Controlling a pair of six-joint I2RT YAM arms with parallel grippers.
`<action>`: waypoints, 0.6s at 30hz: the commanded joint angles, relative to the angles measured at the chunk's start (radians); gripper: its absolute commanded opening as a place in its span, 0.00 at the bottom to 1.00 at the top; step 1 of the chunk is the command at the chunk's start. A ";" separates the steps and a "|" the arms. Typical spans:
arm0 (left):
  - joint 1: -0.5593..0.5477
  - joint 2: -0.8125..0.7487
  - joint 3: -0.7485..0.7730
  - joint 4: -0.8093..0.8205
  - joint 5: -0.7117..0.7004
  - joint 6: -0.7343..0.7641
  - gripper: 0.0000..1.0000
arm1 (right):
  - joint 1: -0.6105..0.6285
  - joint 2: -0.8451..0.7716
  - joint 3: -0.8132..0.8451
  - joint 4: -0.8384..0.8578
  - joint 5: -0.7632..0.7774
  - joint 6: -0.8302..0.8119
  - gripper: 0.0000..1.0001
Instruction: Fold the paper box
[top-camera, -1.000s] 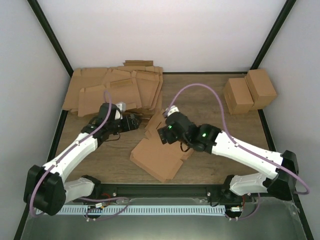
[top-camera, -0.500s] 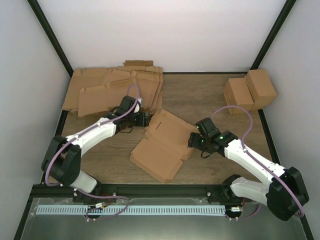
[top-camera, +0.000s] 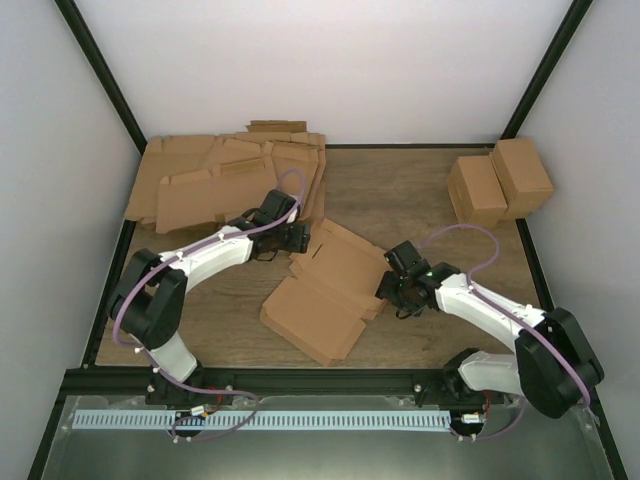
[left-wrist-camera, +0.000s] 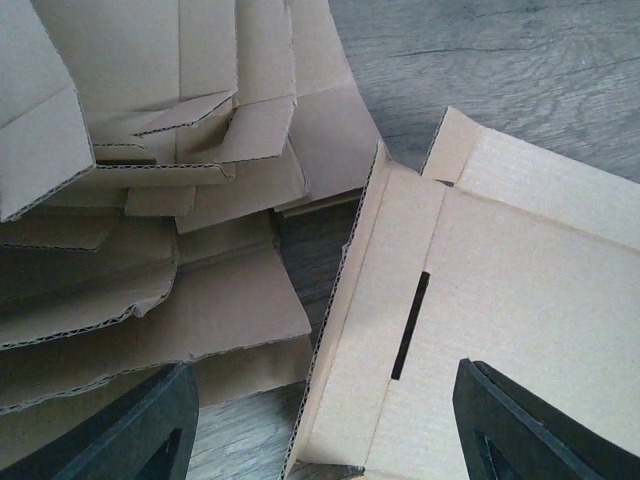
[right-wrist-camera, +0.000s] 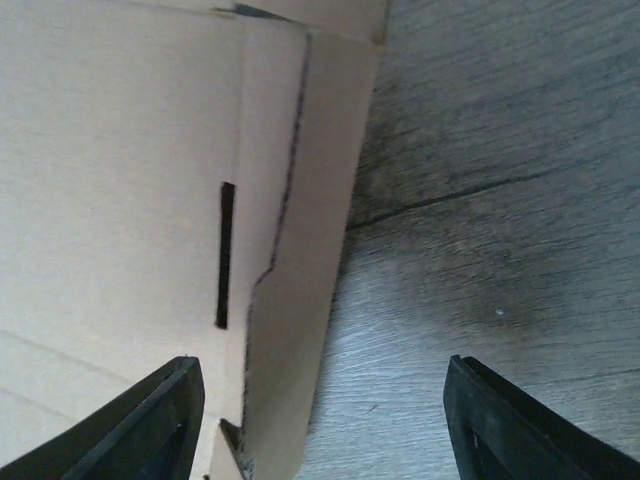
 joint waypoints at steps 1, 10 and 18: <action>-0.021 0.003 0.019 0.005 -0.031 0.012 0.73 | -0.010 0.031 0.011 0.002 0.047 0.064 0.65; -0.054 -0.064 0.013 -0.019 -0.085 0.001 0.73 | -0.011 -0.043 -0.003 -0.026 0.126 0.024 0.37; -0.085 -0.193 0.027 -0.072 -0.097 -0.022 0.73 | -0.010 -0.086 0.037 -0.073 0.181 -0.058 0.01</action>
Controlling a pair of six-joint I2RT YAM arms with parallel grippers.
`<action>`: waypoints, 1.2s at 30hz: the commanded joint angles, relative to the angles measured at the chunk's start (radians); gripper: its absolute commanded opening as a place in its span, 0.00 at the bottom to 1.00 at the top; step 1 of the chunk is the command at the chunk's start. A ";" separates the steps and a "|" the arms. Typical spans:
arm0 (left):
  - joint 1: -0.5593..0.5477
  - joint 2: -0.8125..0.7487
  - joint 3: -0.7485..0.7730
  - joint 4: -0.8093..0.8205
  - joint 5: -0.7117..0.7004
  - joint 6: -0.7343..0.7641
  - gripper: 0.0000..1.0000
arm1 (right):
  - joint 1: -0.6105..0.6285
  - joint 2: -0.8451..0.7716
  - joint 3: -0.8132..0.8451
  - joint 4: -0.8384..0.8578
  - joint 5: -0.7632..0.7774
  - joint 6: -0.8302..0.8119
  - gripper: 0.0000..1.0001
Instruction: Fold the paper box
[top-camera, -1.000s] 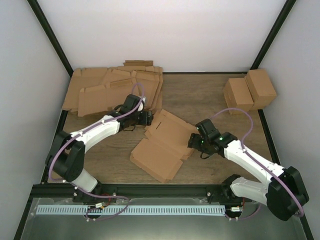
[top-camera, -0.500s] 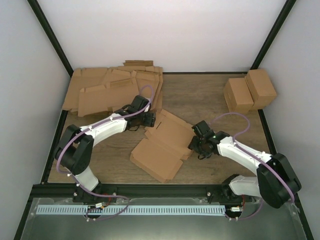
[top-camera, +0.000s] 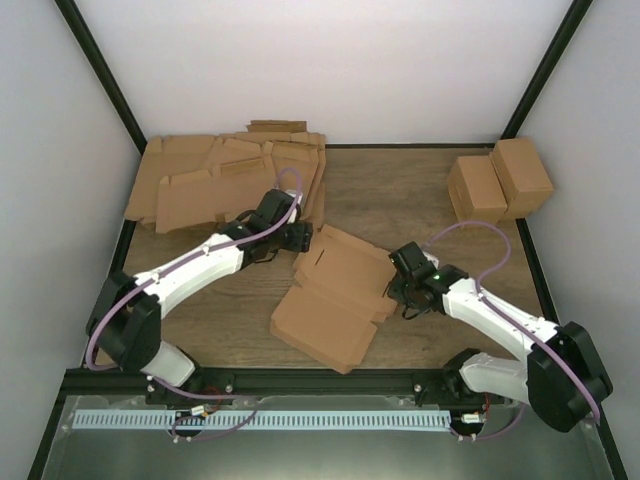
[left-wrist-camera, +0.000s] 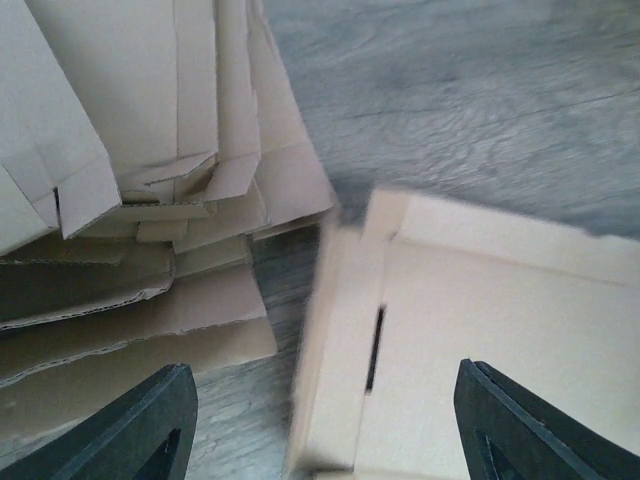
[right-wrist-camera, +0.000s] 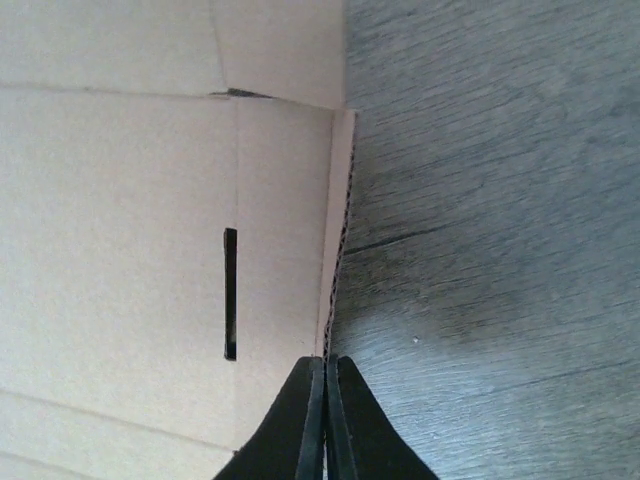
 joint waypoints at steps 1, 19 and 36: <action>-0.019 -0.083 0.030 -0.031 -0.014 -0.007 0.73 | -0.008 -0.047 0.045 -0.004 0.031 -0.111 0.01; -0.032 -0.266 0.062 -0.075 0.227 0.358 0.93 | -0.007 -0.237 0.089 0.265 -0.493 -0.619 0.01; 0.179 -0.187 0.056 -0.252 0.408 0.814 0.95 | -0.006 -0.193 0.155 0.222 -0.588 -0.696 0.01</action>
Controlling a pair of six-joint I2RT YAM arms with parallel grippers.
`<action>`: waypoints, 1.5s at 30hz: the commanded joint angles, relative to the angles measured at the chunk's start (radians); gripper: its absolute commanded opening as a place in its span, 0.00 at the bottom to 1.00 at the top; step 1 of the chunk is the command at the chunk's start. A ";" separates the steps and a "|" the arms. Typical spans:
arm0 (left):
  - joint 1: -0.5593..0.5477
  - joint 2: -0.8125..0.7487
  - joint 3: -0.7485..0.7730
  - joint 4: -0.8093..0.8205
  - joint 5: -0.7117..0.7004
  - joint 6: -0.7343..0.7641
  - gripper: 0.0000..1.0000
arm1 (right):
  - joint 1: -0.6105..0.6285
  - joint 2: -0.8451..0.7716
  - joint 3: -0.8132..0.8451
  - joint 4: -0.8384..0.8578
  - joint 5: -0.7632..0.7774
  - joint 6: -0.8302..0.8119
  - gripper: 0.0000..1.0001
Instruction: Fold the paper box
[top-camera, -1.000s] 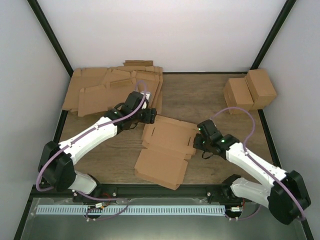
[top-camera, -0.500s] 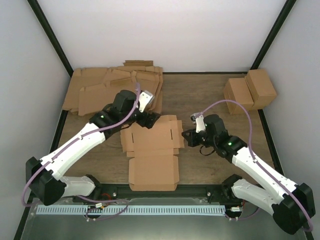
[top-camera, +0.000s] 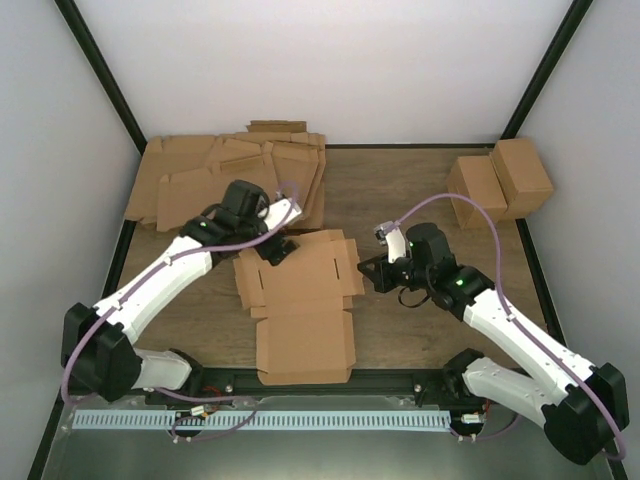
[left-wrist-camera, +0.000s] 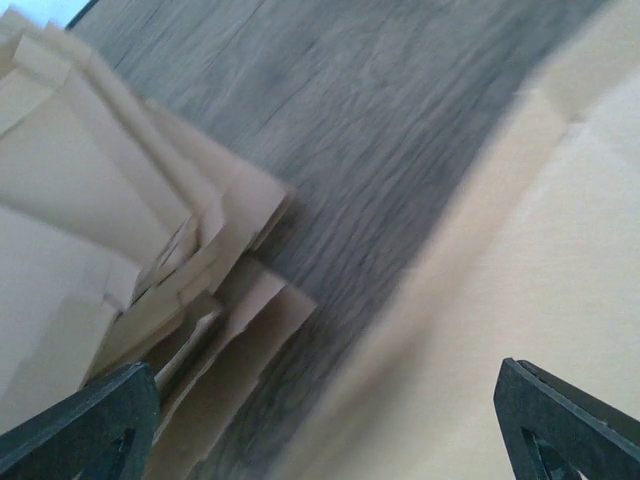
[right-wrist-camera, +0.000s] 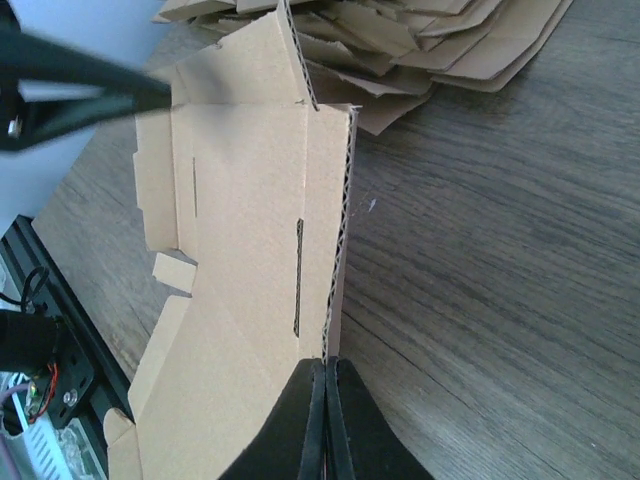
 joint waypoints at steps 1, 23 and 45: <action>0.135 0.037 0.048 -0.075 0.207 0.126 0.95 | -0.004 0.019 0.069 -0.027 -0.053 -0.043 0.01; 0.136 0.006 0.067 -0.189 0.457 0.376 0.04 | -0.002 0.034 0.083 -0.040 -0.017 -0.056 0.01; -0.242 -0.156 -0.149 0.102 -0.434 -0.091 0.04 | -0.002 0.050 -0.039 0.078 0.059 0.162 0.74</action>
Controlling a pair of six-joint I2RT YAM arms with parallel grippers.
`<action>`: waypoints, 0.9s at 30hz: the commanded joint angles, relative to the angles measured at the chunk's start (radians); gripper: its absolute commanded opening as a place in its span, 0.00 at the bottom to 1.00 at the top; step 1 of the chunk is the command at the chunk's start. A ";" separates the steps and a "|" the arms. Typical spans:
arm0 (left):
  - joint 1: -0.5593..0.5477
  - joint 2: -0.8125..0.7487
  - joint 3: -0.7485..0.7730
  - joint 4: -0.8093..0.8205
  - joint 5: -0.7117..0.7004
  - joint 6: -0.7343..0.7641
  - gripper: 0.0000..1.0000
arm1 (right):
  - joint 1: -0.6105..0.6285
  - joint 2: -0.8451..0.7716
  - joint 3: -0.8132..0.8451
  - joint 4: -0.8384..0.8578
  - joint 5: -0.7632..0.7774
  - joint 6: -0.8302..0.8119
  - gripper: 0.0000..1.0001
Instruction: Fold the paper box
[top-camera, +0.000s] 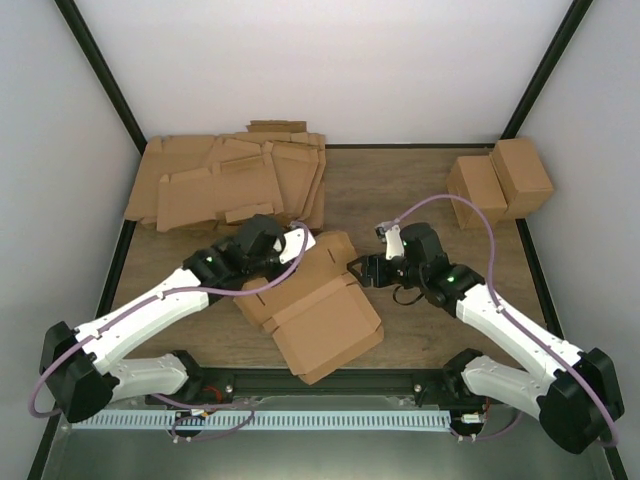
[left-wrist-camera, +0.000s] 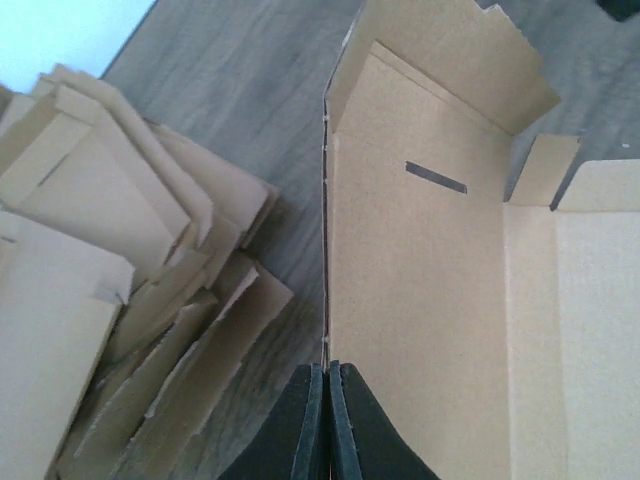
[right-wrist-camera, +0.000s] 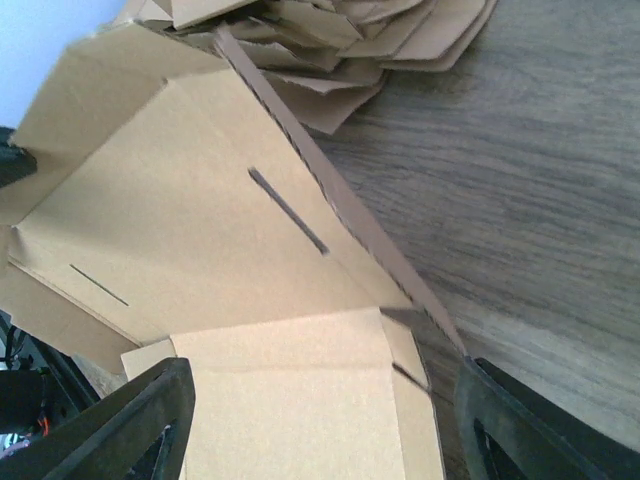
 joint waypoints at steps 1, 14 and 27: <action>-0.053 0.005 -0.021 0.081 -0.262 -0.076 0.04 | -0.002 -0.032 -0.033 0.010 0.000 0.046 0.74; -0.166 0.136 0.025 0.009 -0.373 -0.233 0.04 | -0.003 -0.033 -0.197 0.190 -0.166 0.203 0.73; -0.364 0.257 0.026 0.011 -0.642 -0.331 0.04 | -0.002 -0.003 -0.299 0.450 -0.123 0.447 0.60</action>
